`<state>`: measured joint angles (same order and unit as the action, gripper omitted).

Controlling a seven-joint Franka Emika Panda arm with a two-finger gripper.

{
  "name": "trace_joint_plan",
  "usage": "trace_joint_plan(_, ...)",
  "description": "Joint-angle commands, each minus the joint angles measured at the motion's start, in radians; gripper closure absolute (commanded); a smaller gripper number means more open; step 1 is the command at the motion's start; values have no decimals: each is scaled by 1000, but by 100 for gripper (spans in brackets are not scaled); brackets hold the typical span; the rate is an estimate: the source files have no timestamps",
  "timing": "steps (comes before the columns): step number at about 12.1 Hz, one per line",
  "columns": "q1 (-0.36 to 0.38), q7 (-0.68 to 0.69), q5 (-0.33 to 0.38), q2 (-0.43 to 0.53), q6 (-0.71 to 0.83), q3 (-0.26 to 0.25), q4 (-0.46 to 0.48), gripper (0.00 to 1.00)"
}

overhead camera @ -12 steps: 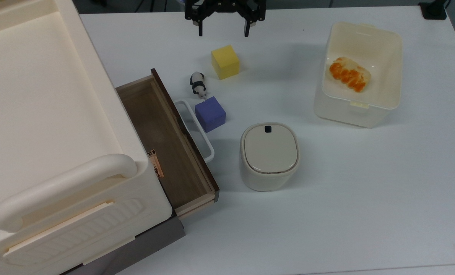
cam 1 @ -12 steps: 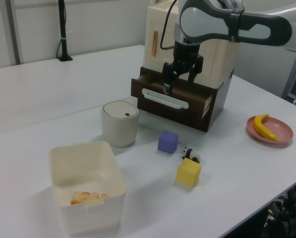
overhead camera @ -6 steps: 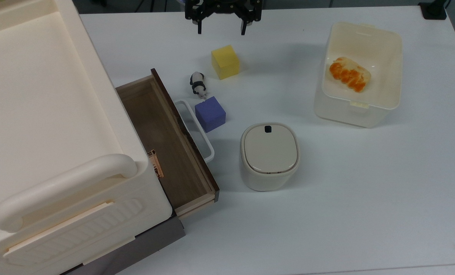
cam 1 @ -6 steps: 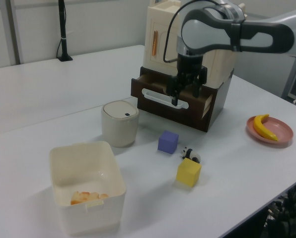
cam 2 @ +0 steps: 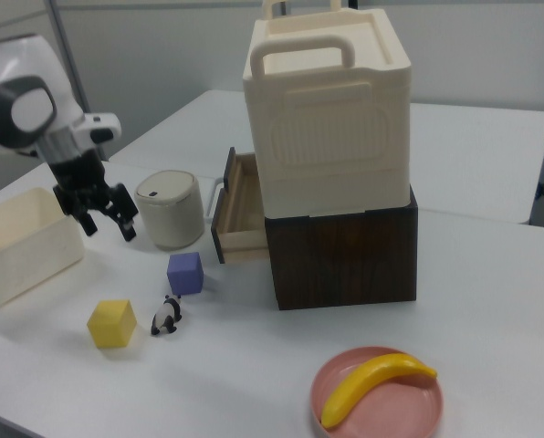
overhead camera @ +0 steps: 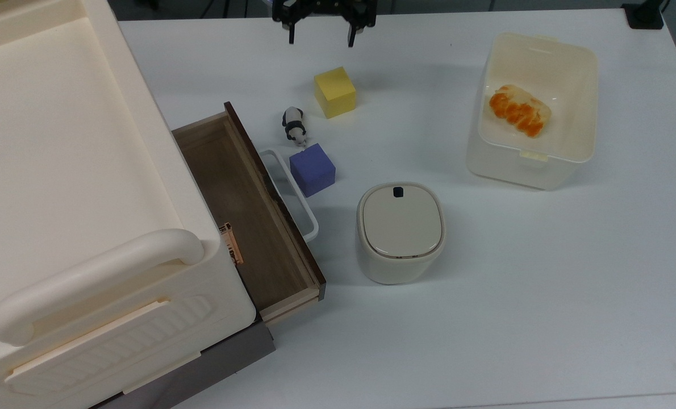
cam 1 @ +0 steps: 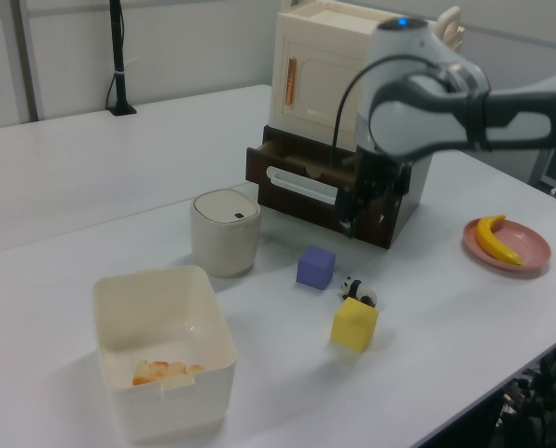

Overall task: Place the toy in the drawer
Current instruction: 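Move the gripper over the panda toy and lower it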

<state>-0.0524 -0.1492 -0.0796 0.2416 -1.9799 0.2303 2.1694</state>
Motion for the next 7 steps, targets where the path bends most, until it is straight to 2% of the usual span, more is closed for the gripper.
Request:
trace_joint_plan(1,-50,25,-38,32,-215,-11,157,0)
trace_joint_plan(7,-112,86,-86,-77,-321,-12,165,0)
